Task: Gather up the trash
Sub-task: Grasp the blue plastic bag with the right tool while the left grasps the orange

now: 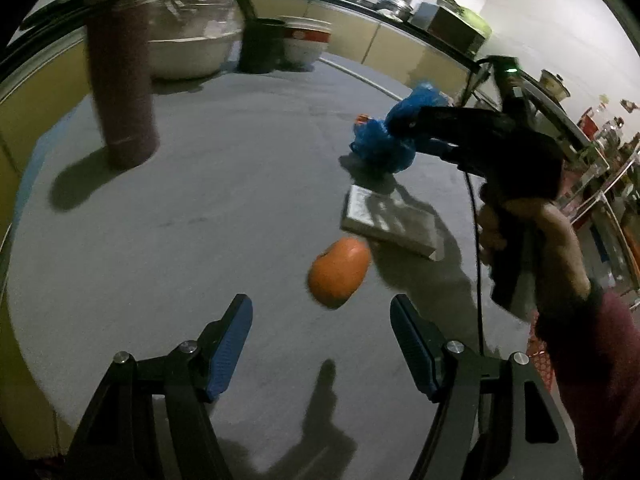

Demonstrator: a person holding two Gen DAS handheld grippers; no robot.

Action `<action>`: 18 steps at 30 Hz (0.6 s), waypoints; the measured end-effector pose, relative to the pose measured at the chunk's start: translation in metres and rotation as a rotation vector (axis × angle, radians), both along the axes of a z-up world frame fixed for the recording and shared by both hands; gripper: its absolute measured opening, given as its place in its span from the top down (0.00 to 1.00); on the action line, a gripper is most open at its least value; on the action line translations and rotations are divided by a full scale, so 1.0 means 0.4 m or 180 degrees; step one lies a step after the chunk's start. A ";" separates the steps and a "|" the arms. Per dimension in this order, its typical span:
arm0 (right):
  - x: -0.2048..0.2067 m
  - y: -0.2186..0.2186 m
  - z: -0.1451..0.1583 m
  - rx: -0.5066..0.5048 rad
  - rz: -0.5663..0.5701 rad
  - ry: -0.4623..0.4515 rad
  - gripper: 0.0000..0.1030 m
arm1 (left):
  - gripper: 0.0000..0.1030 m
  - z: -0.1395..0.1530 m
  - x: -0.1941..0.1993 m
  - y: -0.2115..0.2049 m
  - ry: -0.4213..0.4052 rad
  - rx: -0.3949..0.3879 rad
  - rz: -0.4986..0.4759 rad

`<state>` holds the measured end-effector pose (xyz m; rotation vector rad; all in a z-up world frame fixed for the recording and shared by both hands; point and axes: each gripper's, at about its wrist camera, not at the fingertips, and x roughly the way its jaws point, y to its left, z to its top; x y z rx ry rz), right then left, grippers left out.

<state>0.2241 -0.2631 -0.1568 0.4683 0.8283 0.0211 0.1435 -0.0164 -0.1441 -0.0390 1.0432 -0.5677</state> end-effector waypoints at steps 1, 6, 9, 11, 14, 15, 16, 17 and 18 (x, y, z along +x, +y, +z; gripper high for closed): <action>-0.020 -0.005 0.013 0.0027 -0.0017 -0.0059 0.64 | 0.30 -0.004 0.005 -0.014 0.0007 -0.0004 -0.0035; -0.143 -0.041 0.083 0.0014 -0.0061 -0.0386 0.64 | 0.30 -0.043 0.032 -0.099 -0.0015 0.0141 -0.0159; -0.221 -0.060 0.110 0.0022 -0.0040 -0.0503 0.64 | 0.30 -0.060 0.038 -0.130 -0.0183 0.0340 -0.0223; -0.286 -0.074 0.121 0.0033 -0.0029 -0.0564 0.64 | 0.52 -0.071 0.042 -0.142 -0.0217 0.0377 -0.0291; -0.364 -0.090 0.120 0.0115 -0.0038 -0.0622 0.64 | 0.66 -0.077 0.043 -0.146 -0.0278 0.0468 -0.0304; -0.398 -0.097 0.118 0.0156 -0.0053 -0.0639 0.64 | 0.67 -0.076 0.043 -0.139 -0.0264 0.0450 -0.0279; -0.421 -0.100 0.115 0.0174 -0.0061 -0.0648 0.64 | 0.69 -0.075 0.043 -0.132 -0.0241 0.0430 -0.0226; -0.446 -0.104 0.113 0.0175 -0.0074 -0.0655 0.64 | 0.72 -0.074 0.043 -0.128 -0.0227 0.0419 -0.0200; -0.469 -0.106 0.113 0.0169 -0.0086 -0.0656 0.64 | 0.73 -0.072 0.040 -0.125 -0.0228 0.0419 -0.0182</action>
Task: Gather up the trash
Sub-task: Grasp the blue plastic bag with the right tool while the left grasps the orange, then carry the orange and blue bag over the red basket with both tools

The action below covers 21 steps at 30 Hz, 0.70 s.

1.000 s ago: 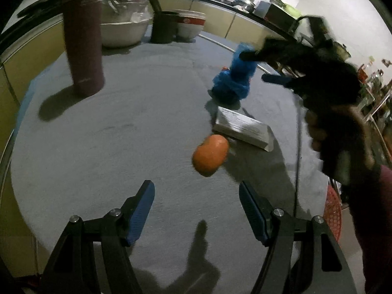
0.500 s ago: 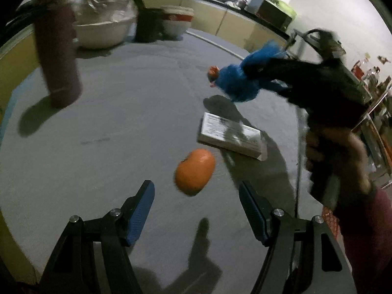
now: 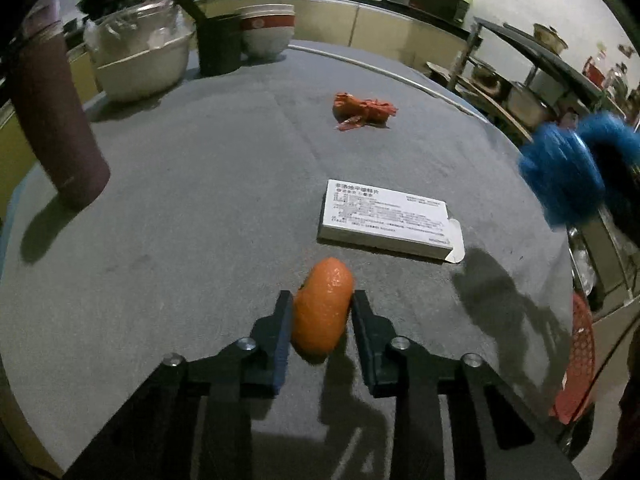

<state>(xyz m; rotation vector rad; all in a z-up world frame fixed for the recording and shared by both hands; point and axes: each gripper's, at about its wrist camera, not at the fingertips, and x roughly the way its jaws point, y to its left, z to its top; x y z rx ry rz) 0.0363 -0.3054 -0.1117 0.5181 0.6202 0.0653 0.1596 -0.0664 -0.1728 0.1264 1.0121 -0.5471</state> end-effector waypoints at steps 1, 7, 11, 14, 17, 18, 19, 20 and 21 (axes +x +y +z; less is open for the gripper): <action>-0.019 -0.003 -0.002 0.0001 -0.0005 -0.0005 0.64 | 0.74 0.004 -0.004 0.003 -0.0016 0.0008 0.0021; -0.139 -0.034 0.006 0.0094 -0.0117 -0.0127 0.64 | 0.74 0.079 -0.102 0.022 -0.0234 0.0000 0.0043; -0.210 -0.050 0.021 0.0132 -0.0188 -0.0235 0.64 | 0.74 0.138 -0.161 0.025 -0.0351 -0.0105 0.0057; -0.257 -0.048 0.033 0.0047 -0.0232 -0.0289 0.64 | 0.74 0.181 -0.212 0.017 -0.0471 -0.0162 0.0021; -0.311 -0.054 0.042 0.0083 -0.0274 -0.0361 0.64 | 0.74 0.223 -0.254 -0.001 -0.0618 -0.0170 -0.0038; -0.329 -0.057 0.045 0.0083 -0.0296 -0.0385 0.64 | 0.74 0.235 -0.266 -0.005 -0.0647 -0.0185 -0.0063; -0.346 -0.060 0.048 0.0074 -0.0321 -0.0404 0.64 | 0.74 0.245 -0.278 -0.010 -0.0669 -0.0204 -0.0091; -0.366 -0.064 0.052 0.0071 -0.0347 -0.0425 0.64 | 0.74 0.260 -0.293 -0.017 -0.0703 -0.0226 -0.0134; -0.382 -0.070 0.055 0.0079 -0.0371 -0.0446 0.64 | 0.74 0.270 -0.304 -0.023 -0.0731 -0.0235 -0.0163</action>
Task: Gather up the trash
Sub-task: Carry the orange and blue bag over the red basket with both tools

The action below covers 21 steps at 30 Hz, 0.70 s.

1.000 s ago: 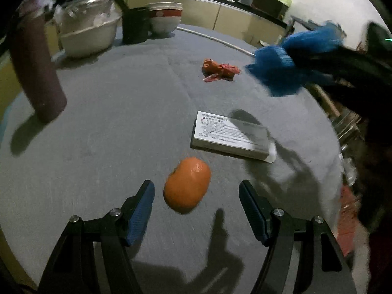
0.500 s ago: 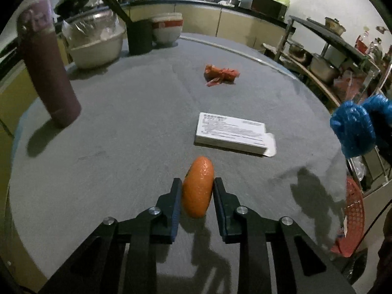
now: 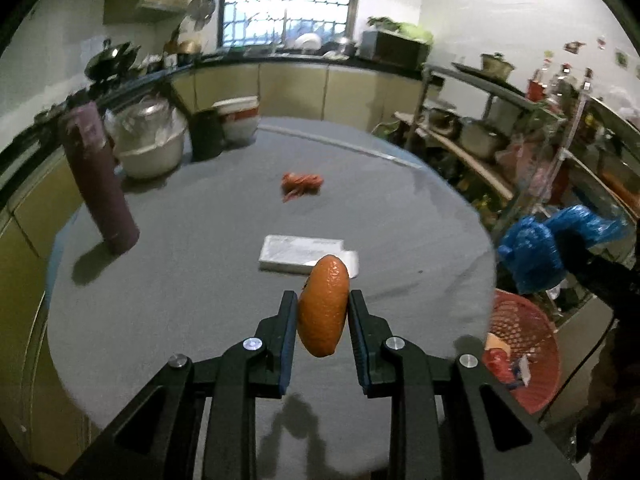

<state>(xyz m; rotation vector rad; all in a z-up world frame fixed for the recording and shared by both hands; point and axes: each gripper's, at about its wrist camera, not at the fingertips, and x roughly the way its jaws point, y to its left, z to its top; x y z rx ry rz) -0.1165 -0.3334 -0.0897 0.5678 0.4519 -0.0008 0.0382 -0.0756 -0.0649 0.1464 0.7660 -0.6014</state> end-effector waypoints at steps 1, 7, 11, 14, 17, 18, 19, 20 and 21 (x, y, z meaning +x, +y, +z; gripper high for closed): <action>-0.016 -0.006 0.003 0.0006 -0.0019 -0.0017 0.64 | 0.74 0.015 -0.015 -0.009 -0.0043 -0.0014 -0.0049; -0.101 -0.042 0.016 0.0051 -0.0176 -0.0094 0.64 | 0.74 0.058 -0.064 -0.049 -0.0138 -0.0091 -0.0233; -0.146 -0.068 0.016 0.0063 -0.0281 -0.0126 0.64 | 0.74 0.065 -0.088 -0.068 -0.0168 -0.0100 -0.0296; -0.179 -0.092 0.016 0.0103 -0.0370 -0.0159 0.64 | 0.74 0.071 -0.100 -0.081 -0.0183 -0.0105 -0.0311; -0.208 -0.113 0.022 0.0109 -0.0453 -0.0191 0.64 | 0.74 0.080 -0.121 -0.099 -0.0210 -0.0113 -0.0342; -0.215 -0.118 0.024 0.0110 -0.0481 -0.0201 0.64 | 0.74 0.081 -0.123 -0.103 -0.0210 -0.0113 -0.0357; -0.220 -0.122 0.026 0.0112 -0.0499 -0.0206 0.64 | 0.74 0.082 -0.127 -0.109 -0.0212 -0.0110 -0.0375; -0.229 -0.128 0.026 0.0112 -0.0525 -0.0213 0.64 | 0.74 0.083 -0.132 -0.115 -0.0220 -0.0104 -0.0397; -0.239 -0.136 0.028 0.0114 -0.0558 -0.0220 0.64 | 0.74 0.084 -0.135 -0.120 -0.0227 -0.0099 -0.0411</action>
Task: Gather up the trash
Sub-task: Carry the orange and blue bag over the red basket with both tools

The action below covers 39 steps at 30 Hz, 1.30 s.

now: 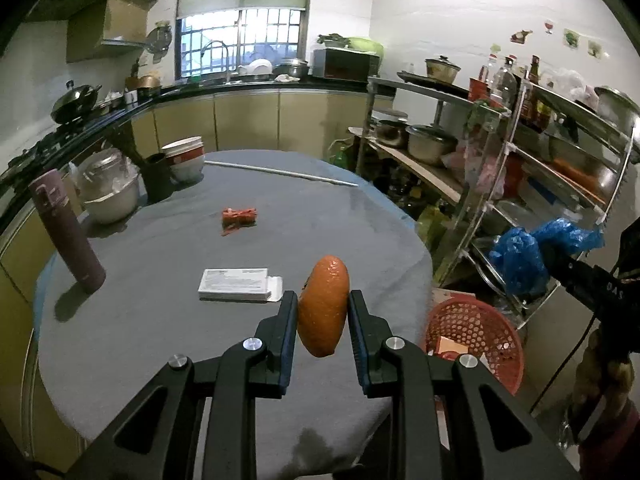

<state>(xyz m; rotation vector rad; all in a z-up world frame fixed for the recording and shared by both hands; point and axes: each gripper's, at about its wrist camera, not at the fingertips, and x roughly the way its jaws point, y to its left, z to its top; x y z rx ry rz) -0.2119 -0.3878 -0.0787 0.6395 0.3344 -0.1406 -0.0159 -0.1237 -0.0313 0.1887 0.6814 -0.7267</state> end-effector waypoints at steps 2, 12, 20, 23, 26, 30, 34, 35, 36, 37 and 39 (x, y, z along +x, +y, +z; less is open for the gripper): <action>-0.017 -0.012 0.002 0.0006 -0.0050 -0.0012 0.64 | 0.74 0.002 -0.006 -0.014 0.0003 0.0004 -0.0033; -0.092 -0.075 -0.009 0.0042 -0.0328 0.0033 0.64 | 0.74 0.008 -0.040 -0.096 -0.0008 0.0055 -0.0259; -0.139 -0.120 -0.029 0.0101 -0.0472 0.0109 0.64 | 0.74 0.012 -0.081 -0.180 -0.0060 0.0083 -0.0535; -0.150 -0.132 -0.037 0.0118 -0.0516 0.0144 0.64 | 0.74 0.009 -0.094 -0.208 -0.0063 0.0088 -0.0630; -0.157 -0.145 -0.043 0.0143 -0.0558 0.0187 0.64 | 0.74 0.003 -0.102 -0.228 -0.0044 0.0084 -0.0711; -0.155 -0.161 -0.050 0.0191 -0.0600 0.0256 0.64 | 0.74 -0.011 -0.102 -0.245 -0.0012 0.0064 -0.0813; -0.138 -0.172 -0.054 0.0226 -0.0644 0.0363 0.64 | 0.74 -0.024 -0.087 -0.244 0.0049 0.0002 -0.0890; -0.133 -0.174 -0.055 0.0241 -0.0653 0.0390 0.64 | 0.74 -0.026 -0.085 -0.244 0.0054 -0.0007 -0.0900; -0.125 -0.178 -0.056 0.0273 -0.0662 0.0428 0.64 | 0.74 -0.030 -0.079 -0.242 0.0056 -0.0026 -0.0918; -0.120 -0.178 -0.057 0.0298 -0.0670 0.0455 0.64 | 0.74 -0.034 -0.076 -0.242 0.0057 -0.0038 -0.0934; -0.107 -0.182 -0.056 0.0348 -0.0682 0.0502 0.64 | 0.74 -0.041 -0.070 -0.242 0.0065 -0.0061 -0.0974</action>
